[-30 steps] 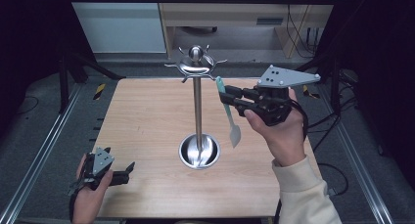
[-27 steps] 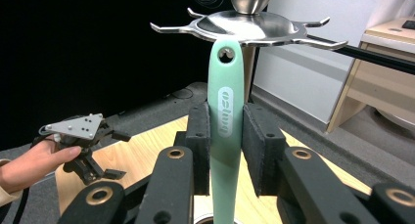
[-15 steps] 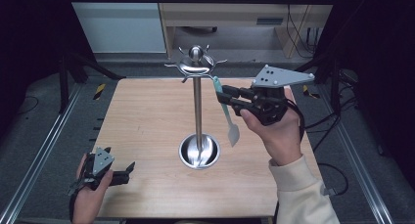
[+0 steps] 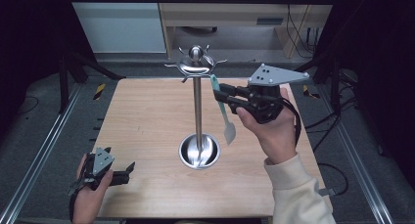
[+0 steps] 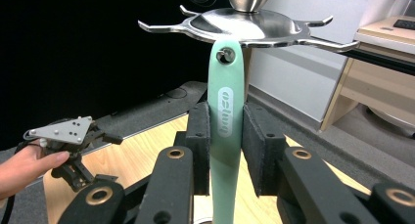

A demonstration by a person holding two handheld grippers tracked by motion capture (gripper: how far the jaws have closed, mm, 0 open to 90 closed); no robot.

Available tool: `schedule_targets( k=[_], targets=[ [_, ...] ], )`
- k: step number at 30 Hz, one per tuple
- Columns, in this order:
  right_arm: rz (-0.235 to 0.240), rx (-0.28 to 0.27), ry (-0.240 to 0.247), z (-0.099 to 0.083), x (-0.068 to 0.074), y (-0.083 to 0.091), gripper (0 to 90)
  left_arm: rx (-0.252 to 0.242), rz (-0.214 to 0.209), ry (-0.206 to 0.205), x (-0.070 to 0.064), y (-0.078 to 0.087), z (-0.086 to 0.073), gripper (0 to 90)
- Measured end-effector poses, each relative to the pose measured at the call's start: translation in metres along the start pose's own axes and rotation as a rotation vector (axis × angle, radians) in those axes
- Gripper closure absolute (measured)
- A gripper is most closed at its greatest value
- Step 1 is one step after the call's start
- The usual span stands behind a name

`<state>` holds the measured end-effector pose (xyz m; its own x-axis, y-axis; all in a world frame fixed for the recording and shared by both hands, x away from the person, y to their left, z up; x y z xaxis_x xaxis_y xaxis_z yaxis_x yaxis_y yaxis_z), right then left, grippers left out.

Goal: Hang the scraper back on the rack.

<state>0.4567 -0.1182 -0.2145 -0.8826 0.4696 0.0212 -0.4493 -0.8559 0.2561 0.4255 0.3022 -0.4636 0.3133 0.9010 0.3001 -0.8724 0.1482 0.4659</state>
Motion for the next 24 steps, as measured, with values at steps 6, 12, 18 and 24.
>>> schedule_targets(
  k=[6, 12, 18, 24],
  targets=[
    [-0.001, -0.006, -0.004, -0.0007, 0.0000, -0.0033, 74.2, 0.000, 0.000, 0.000, -0.0001, -0.0001, 0.0000, 2.8],
    [-0.003, -0.009, -0.005, -0.0015, -0.0009, -0.0054, 74.2, -0.001, 0.002, 0.003, 0.0006, 0.0001, 0.0000, 2.8],
    [-0.001, -0.018, -0.012, -0.0029, -0.0009, -0.0082, 74.2, -0.001, 0.002, 0.002, 0.0005, 0.0000, 0.0001, 2.8],
    [-0.003, -0.024, -0.013, -0.0035, -0.0011, -0.0085, 74.2, 0.001, 0.004, 0.003, 0.0010, -0.0007, -0.0001, 2.8]
  ],
)
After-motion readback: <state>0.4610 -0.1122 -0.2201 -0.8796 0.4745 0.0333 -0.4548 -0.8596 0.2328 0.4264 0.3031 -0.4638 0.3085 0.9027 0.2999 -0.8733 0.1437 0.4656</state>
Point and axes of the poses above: each handheld gripper's, and its own axes: y roughly backward along the jaws, z roughly out of its top, x roughly to its left, the point moved 1 cm from there along -y, roughly forward along the jaws, and after that the axes turned 10 degrees about z, right-handed, at the moved point
